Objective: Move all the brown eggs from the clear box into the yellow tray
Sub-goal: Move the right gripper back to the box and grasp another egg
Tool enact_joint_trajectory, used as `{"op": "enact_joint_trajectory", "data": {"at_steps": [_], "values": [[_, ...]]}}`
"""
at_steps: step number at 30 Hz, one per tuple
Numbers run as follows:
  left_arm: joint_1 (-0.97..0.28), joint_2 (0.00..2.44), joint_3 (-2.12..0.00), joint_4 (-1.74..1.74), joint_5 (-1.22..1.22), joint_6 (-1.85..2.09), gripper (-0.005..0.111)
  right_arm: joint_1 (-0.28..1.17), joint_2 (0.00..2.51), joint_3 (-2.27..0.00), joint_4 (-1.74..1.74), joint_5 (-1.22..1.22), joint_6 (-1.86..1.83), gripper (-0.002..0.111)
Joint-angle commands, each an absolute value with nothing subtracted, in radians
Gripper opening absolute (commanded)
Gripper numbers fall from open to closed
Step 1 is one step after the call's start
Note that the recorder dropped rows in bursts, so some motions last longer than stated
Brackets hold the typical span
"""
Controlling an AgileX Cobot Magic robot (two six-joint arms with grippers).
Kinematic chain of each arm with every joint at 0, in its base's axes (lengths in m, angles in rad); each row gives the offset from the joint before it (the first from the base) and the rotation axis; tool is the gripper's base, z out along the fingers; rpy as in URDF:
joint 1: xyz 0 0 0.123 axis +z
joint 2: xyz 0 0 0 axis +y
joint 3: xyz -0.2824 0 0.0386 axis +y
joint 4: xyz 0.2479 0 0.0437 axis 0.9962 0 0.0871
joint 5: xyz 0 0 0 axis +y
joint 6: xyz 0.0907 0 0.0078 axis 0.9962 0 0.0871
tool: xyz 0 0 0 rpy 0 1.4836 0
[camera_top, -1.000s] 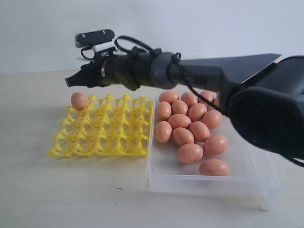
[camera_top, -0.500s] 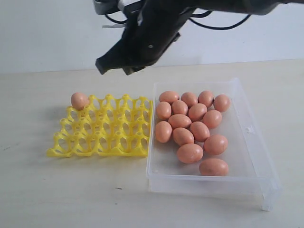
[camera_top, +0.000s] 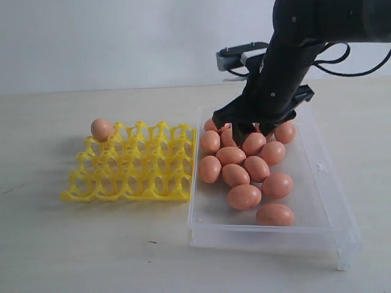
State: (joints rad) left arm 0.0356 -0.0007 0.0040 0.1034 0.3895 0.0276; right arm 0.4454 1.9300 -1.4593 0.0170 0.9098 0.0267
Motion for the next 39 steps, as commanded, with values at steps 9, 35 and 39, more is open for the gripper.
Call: {"op": "enact_joint_trajectory", "data": {"at_steps": [9, 35, 39], "values": [[0.03, 0.0, 0.0, 0.101, 0.38, 0.023, 0.0, 0.431, 2.088, -1.452, 0.027, 0.869, 0.028, 0.053], [0.03, 0.0, 0.0, 0.101, 0.38, 0.023, 0.0, 0.384, 2.094, -1.452, 0.026, 0.806, -0.006, 0.053], [0.03, 0.0, 0.0, 0.101, 0.38, 0.023, 0.0, 0.384, 2.113, -1.452, 0.026, 0.779, -0.006, 0.053]]}}
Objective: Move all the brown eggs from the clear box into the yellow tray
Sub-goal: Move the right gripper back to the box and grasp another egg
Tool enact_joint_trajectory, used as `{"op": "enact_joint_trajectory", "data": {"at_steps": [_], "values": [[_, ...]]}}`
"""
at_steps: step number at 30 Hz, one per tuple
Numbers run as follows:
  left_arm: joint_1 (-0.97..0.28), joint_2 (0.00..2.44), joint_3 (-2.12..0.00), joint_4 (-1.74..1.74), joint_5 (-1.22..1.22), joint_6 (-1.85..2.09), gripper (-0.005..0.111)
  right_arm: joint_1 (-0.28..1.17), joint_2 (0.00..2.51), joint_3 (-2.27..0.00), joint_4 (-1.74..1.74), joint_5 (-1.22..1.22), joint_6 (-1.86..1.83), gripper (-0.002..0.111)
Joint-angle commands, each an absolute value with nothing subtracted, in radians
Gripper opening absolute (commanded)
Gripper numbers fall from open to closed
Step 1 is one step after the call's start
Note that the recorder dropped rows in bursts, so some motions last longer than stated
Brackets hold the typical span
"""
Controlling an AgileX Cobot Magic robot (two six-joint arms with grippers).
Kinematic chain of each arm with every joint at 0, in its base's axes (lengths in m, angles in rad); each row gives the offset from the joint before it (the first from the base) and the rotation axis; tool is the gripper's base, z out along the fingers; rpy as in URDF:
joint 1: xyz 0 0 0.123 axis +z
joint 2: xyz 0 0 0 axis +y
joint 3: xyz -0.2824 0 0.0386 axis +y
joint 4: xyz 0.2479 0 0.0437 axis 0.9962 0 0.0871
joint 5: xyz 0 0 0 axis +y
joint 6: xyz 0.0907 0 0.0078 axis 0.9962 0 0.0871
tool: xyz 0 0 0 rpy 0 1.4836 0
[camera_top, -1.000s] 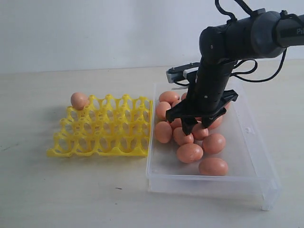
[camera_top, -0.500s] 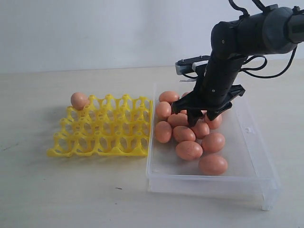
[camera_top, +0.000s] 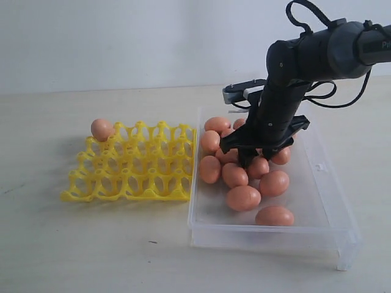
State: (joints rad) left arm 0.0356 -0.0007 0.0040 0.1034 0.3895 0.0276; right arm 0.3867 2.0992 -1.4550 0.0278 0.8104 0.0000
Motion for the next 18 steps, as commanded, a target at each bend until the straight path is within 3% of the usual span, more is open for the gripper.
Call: {"op": "enact_joint_trajectory", "data": {"at_steps": [1, 10, 12, 14, 15, 18], "values": [[0.03, 0.0, 0.0, 0.101, 0.38, 0.023, 0.0, 0.384, 2.119, -1.452, 0.026, 0.774, -0.006, 0.053], [0.03, 0.0, 0.0, 0.101, 0.38, 0.023, 0.0, 0.384, 2.17, -1.452, 0.026, 0.713, -0.006, 0.049], [0.03, 0.0, 0.0, 0.101, 0.38, 0.023, 0.0, 0.384, 2.17, -1.452, 0.026, 0.695, -0.006, 0.034], [0.03, 0.0, 0.0, 0.101, 0.38, 0.023, 0.0, 0.384, 2.159, -1.452, 0.026, 0.682, -0.008, 0.008], [0.03, 0.0, 0.0, 0.101, 0.38, 0.023, 0.0, 0.384, 2.148, -1.452, 0.027, 0.681, -0.009, 0.0], [0.03, 0.0, 0.0, 0.101, 0.38, 0.023, 0.0, 0.384, 2.1, -1.446, 0.027, 0.654, -0.009, 0.0]]}}
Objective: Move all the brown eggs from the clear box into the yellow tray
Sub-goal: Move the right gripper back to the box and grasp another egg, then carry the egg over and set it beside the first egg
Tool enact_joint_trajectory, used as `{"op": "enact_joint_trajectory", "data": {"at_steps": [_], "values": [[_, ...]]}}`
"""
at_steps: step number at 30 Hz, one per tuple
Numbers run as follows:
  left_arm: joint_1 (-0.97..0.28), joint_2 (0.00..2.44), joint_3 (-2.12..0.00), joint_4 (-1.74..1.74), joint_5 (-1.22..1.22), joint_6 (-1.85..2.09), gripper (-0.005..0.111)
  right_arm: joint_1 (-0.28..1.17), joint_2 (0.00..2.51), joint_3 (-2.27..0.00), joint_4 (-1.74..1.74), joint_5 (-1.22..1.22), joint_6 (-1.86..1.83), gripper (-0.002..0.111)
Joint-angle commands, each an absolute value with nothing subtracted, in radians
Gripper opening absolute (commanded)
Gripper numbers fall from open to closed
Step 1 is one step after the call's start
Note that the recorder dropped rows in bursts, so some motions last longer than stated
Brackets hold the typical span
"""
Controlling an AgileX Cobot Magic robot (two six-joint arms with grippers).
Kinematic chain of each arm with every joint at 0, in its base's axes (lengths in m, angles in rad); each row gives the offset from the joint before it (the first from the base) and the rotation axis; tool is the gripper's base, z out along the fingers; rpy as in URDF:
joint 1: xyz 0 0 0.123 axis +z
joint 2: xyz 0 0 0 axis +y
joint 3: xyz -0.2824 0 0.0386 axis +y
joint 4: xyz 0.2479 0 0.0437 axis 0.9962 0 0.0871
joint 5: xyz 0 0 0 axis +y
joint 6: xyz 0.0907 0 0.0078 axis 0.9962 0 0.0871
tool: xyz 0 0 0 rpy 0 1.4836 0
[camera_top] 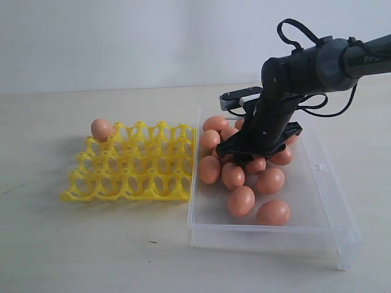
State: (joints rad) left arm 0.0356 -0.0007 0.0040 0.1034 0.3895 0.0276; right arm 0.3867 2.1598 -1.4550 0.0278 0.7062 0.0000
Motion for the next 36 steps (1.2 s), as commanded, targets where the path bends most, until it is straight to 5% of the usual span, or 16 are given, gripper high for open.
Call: {"op": "enact_joint_trajectory", "data": {"at_steps": [1, 15, 21, 36], "values": [[0.03, 0.0, 0.0, 0.101, 0.38, 0.023, 0.0, 0.384, 2.079, -1.435, 0.027, 0.635, -0.009, 0.0], [0.03, 0.0, 0.0, 0.101, 0.38, 0.023, 0.0, 0.502, 1.7, -1.174, 0.251, 0.033, -0.09, 0.0], [0.03, 0.0, 0.0, 0.101, 0.38, 0.023, 0.0, 0.621, 1.843, -1.204, 0.249, -0.196, -0.08, 0.0], [0.03, 0.0, 0.0, 0.101, 0.38, 0.023, 0.0, 0.705, 2.284, -1.693, 0.094, -0.207, 0.127, 0.0]]}}
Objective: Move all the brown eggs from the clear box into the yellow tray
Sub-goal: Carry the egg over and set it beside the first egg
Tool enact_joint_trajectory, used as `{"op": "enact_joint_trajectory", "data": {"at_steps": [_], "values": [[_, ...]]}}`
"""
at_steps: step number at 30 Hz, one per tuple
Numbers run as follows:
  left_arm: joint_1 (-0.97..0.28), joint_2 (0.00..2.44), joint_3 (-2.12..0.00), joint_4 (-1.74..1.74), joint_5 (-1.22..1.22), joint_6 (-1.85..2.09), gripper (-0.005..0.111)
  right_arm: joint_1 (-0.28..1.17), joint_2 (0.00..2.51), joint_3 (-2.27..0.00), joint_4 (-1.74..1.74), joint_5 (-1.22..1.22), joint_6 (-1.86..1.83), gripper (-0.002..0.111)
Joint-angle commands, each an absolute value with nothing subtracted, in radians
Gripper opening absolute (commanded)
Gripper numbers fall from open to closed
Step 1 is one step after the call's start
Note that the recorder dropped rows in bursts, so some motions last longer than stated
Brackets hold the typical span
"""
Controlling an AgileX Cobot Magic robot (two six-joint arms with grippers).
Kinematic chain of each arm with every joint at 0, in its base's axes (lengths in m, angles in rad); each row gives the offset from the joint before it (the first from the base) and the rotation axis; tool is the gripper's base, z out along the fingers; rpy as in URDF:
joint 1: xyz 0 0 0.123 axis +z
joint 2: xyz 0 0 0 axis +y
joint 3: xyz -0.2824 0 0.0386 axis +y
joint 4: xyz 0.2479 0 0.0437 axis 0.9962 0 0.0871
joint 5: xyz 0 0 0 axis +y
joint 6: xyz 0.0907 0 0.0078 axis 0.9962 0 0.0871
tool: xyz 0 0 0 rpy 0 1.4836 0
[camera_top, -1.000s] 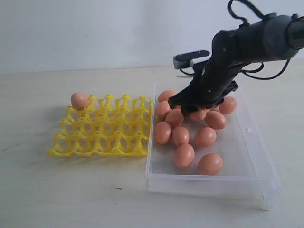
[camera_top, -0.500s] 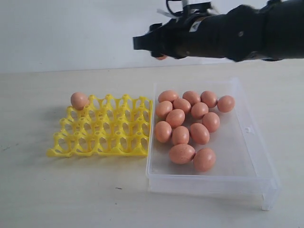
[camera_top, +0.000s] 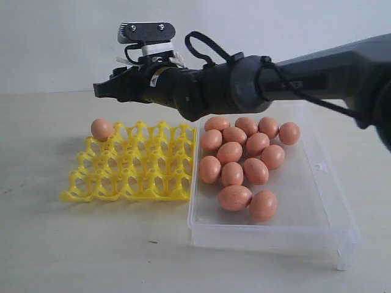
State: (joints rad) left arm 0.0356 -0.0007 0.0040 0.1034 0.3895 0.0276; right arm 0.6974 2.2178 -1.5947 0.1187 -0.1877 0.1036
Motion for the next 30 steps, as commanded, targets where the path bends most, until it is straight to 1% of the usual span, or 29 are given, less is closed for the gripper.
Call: {"op": "enact_joint_trajectory", "data": {"at_steps": [1, 6, 15, 23, 30], "values": [[0.03, 0.0, 0.0, 0.101, 0.38, 0.023, 0.0, 0.705, 2.302, -1.718, 0.093, -0.202, 0.127, 0.0], [0.03, 0.0, 0.0, 0.101, 0.38, 0.023, 0.0, 0.705, 2.367, -1.801, 0.088, -0.157, 0.125, 0.0], [0.03, 0.0, 0.0, 0.101, 0.38, 0.023, 0.0, 0.705, 2.449, -1.801, 0.069, -0.171, 0.125, 0.0], [0.03, 0.0, 0.0, 0.101, 0.38, 0.023, 0.0, 0.703, 2.488, -1.801, 0.071, -0.236, 0.123, 0.0], [0.03, 0.0, 0.0, 0.101, 0.38, 0.023, 0.0, 0.703, 2.531, -1.866, 0.071, -0.212, 0.123, 0.0]]}}
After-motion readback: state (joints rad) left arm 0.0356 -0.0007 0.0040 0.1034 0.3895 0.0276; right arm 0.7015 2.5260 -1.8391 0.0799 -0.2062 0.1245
